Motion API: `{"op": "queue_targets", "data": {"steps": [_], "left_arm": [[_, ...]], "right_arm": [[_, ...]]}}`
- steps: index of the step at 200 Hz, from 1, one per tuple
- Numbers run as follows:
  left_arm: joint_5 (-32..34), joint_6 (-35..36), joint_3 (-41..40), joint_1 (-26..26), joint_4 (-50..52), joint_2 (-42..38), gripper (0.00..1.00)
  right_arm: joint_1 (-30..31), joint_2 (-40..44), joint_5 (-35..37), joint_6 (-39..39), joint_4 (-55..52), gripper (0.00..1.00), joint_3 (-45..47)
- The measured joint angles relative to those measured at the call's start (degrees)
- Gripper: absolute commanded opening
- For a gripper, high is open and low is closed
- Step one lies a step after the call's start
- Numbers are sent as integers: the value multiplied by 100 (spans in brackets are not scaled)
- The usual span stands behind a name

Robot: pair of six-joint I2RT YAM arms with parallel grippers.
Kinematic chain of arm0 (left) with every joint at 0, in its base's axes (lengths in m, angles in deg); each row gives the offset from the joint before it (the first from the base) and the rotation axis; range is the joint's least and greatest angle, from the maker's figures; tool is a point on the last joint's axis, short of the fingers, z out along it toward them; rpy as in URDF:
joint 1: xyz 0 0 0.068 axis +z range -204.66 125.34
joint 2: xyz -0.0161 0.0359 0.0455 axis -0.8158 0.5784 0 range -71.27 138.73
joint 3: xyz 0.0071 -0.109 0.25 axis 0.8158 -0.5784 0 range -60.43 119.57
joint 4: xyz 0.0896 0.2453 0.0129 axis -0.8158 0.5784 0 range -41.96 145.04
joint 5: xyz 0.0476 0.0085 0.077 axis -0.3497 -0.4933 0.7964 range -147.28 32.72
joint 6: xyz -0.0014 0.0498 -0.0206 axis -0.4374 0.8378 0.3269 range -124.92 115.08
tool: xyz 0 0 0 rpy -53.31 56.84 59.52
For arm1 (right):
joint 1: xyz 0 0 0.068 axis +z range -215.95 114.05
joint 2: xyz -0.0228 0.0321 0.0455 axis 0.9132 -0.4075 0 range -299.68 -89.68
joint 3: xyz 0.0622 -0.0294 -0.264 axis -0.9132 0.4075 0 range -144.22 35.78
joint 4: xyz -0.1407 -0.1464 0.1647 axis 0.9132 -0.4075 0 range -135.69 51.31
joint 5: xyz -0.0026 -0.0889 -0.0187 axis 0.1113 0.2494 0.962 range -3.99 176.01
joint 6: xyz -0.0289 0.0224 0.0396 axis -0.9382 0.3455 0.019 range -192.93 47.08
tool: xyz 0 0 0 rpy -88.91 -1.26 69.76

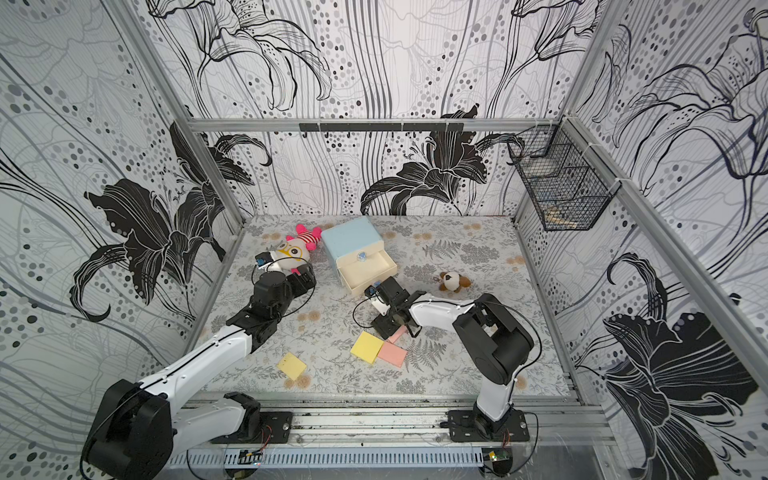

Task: Please put the sticky notes in the drawer by color
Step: Pick up the sticky notes from the center of the board.

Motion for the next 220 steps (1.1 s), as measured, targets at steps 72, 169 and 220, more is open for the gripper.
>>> {"op": "queue_targets", "data": {"steps": [72,169,220], "left_arm": [[-734,-284,-625,-74,-962,-2,97],[-2428,-1130,-1438,-1683,-4518,1233,98],[-3003,-1244,-1141,-1864,-5519,2151,83]], "right_arm": [[-133,992,-131,315,162,82,52],[-1049,1827,-428,1513,1373,81,55],[-1139,1947,-728,2055,1814,81,116]]}}
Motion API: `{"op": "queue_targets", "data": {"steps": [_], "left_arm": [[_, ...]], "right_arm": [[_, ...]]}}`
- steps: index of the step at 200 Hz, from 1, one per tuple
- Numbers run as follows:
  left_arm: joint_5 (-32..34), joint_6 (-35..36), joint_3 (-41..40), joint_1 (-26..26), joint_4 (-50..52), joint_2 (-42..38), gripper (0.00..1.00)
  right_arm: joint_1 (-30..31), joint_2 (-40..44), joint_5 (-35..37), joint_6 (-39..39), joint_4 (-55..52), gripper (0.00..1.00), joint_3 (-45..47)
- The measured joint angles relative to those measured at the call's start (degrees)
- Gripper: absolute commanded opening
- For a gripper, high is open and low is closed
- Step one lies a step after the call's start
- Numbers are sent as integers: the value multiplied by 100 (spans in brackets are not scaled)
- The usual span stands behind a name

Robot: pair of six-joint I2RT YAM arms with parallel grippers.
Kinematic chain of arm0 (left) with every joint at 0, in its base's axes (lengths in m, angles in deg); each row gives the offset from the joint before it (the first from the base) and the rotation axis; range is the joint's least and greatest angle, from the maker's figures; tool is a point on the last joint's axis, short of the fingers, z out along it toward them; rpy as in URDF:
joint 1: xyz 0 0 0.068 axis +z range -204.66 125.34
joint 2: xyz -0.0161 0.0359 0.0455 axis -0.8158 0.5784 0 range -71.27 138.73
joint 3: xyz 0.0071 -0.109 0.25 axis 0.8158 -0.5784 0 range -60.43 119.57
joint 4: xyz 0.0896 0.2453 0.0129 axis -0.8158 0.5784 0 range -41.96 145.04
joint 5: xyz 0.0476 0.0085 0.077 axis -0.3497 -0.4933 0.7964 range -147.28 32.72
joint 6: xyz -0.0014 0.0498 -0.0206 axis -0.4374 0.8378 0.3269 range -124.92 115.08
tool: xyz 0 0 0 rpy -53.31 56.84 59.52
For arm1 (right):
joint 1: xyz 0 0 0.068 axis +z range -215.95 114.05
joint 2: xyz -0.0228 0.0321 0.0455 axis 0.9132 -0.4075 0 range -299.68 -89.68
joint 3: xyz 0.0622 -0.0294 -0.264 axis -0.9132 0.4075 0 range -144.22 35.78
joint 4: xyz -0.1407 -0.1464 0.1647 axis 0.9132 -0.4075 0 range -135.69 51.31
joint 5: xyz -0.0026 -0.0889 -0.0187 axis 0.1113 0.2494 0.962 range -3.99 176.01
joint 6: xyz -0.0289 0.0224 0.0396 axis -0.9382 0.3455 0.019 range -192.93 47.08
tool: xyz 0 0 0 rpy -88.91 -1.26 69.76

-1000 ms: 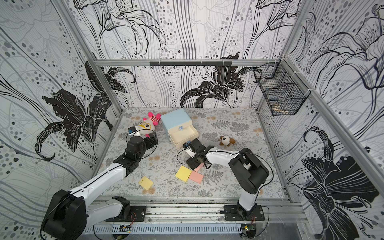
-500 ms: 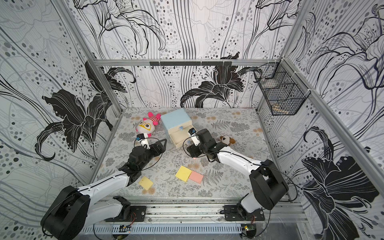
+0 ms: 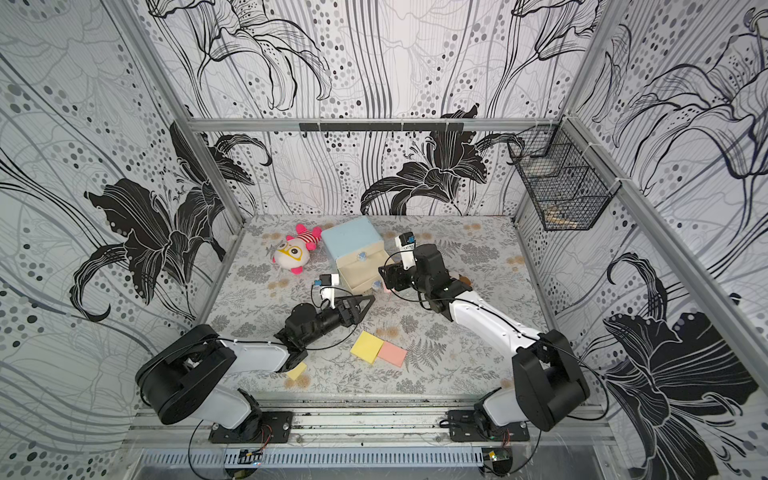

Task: Please put the sticky notes in the drawer by color
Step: Pick up the sticky notes from the center of the board.

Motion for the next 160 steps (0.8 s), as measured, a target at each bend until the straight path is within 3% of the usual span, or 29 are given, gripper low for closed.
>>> {"op": "queue_targets", "data": {"steps": [29,160], "left_arm": [[-179,98,293,-35,-170,166,72],[-297,522,920,-85,247,588,39]], "right_arm": [[0,9,-125,160,98,81,24],[0,9,-306,350,208,80,39]]}}
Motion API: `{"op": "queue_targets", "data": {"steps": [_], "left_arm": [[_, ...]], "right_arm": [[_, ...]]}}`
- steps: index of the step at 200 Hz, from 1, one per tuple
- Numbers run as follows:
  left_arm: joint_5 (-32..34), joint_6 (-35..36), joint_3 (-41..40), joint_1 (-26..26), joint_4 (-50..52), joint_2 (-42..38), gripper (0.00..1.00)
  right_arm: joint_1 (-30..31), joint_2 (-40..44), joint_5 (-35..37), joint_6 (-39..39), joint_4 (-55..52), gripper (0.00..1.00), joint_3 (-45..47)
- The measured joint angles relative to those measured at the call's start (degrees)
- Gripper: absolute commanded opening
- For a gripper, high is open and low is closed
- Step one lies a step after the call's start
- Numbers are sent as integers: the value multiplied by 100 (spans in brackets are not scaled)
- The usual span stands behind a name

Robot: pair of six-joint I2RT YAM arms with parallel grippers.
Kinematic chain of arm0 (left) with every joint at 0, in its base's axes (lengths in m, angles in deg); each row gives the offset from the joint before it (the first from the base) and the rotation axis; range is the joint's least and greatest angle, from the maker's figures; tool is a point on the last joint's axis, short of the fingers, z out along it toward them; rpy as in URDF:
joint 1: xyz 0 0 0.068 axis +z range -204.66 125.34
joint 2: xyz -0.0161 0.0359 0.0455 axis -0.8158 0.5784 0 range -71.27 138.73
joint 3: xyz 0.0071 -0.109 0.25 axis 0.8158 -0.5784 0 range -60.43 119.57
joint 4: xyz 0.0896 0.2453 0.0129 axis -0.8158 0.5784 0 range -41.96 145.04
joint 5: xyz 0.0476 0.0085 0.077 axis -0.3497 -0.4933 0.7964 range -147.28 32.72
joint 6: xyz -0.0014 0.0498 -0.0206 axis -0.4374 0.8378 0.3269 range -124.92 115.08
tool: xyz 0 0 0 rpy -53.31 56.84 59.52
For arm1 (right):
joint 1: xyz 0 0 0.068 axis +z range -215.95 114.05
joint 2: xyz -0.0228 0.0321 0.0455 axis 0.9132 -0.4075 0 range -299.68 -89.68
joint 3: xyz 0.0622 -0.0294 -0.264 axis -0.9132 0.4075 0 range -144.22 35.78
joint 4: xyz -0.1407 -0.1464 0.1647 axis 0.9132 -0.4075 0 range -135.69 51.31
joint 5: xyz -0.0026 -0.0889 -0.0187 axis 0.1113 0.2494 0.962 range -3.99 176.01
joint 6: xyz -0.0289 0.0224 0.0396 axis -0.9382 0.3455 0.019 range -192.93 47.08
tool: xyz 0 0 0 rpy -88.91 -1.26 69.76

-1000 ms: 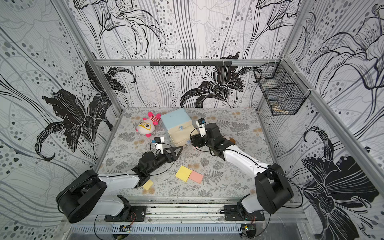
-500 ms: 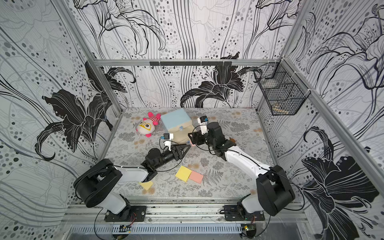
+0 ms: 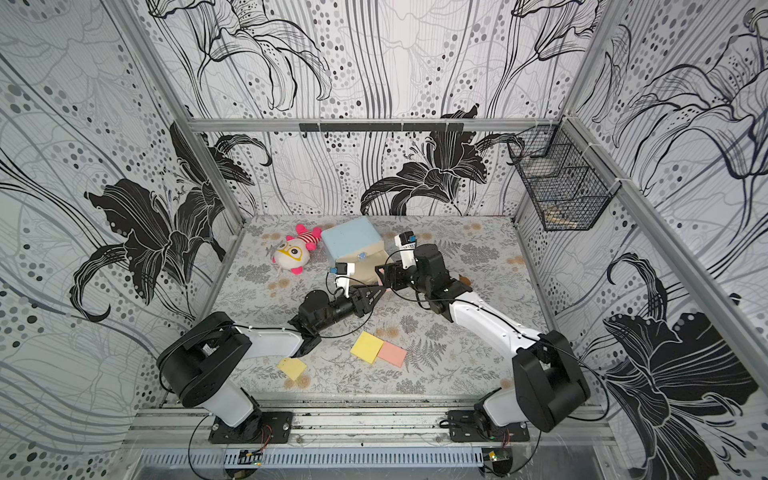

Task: Please put the sticky notes in the drawer by color
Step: Pick up the sticky notes from the center of the board.

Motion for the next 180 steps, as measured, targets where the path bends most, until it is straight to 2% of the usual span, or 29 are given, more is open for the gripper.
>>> {"op": "queue_targets", "data": {"steps": [48,91,111,159,180], "left_arm": [[2,-4,72,-33,116,44,28],[-2,-26,92,-33,142,44,14],[0,-17,92,-33,157,42,11],[96,-168,59,-33,186,-4,3],[221,-470,9,-7,271,-105,0]], "right_arm": [[0,2,2,42,20,80,39],[0,7,4,42,17,81,63],[0,7,22,42,17,81,63],[-4,74,87,85,15,99,63],[-7,229,221,90,4,99,66]]}}
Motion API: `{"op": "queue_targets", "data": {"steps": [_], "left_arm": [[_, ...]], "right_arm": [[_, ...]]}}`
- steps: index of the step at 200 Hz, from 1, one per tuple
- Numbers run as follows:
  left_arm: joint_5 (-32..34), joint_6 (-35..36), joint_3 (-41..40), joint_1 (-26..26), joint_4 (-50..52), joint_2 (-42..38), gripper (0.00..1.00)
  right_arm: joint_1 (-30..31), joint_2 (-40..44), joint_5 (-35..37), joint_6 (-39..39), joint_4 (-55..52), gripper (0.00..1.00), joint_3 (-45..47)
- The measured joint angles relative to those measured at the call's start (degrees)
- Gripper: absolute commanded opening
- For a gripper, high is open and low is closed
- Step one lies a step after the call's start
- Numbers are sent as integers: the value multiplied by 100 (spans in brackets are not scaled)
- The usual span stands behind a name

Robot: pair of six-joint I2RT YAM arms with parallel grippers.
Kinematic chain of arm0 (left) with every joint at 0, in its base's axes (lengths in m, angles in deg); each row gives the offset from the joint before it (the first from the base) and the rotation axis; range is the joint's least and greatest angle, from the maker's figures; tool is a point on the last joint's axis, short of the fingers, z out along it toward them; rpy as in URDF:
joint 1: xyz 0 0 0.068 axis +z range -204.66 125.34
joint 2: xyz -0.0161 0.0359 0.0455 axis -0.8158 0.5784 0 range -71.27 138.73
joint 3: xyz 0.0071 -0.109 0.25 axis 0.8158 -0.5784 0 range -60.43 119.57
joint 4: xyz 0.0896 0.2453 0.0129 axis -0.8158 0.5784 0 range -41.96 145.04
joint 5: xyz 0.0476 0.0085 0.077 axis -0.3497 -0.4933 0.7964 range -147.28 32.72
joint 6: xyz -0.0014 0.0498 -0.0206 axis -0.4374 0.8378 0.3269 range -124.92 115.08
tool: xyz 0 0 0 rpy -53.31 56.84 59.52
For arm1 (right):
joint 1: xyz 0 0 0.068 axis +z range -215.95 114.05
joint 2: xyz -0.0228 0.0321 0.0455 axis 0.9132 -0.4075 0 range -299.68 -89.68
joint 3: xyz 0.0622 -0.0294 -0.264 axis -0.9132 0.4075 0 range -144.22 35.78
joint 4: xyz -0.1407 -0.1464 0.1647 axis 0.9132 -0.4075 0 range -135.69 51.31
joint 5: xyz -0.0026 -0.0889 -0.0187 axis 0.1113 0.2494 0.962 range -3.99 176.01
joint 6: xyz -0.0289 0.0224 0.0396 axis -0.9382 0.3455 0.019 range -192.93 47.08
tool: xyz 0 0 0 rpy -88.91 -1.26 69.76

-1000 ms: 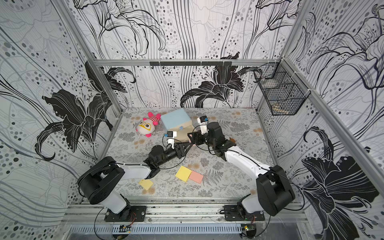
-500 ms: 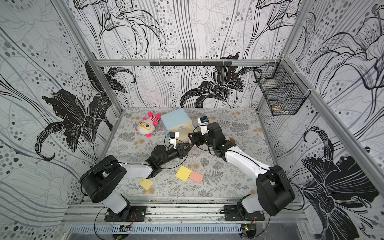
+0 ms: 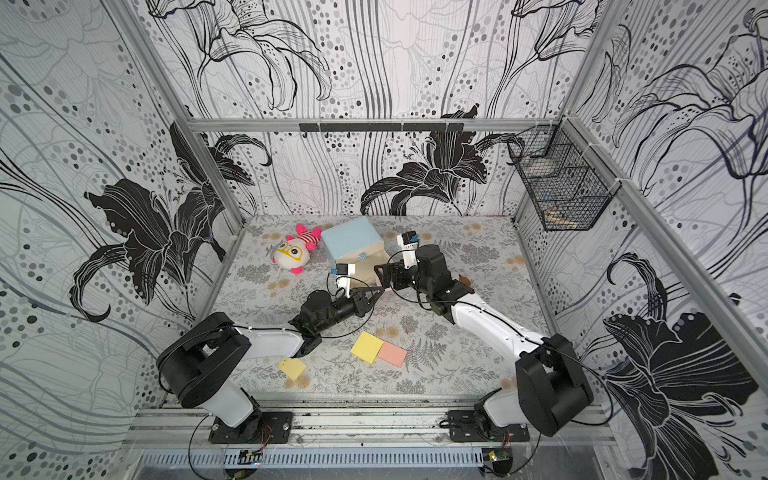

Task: Please put the sticky notes in the drawer by color
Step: Pick up the sticky notes from the center of the board, then place the sticky notes in the drawer.

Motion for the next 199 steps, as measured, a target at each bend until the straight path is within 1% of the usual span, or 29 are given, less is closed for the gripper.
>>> {"op": "queue_targets", "data": {"steps": [29,68,86,107,143,164,199], "left_arm": [[251,-811,-37,57,26,-118,0],[597,-2310,-208,127,2,-177,0],[619,-2970,-293,240,24,-177,0],[647,-3543,-343,448,20,-177,0],[634,-4124,-358,752,-20,-173,0],[457,-4356,-354,890,-214,-46,0],[264,-4660,-319,940,-407,315,0]], "right_arm": [[0,354,380,-2,-28,99,26],[0,686,988,-9,-81,99,131],[0,693,1121,-7,-98,99,199],[0,691,1180,-7,-118,99,291],[0,691,1228,-7,-136,99,319],[0,691,1255,-7,-138,99,319],[0,691,1296,-9,-138,99,319]]}}
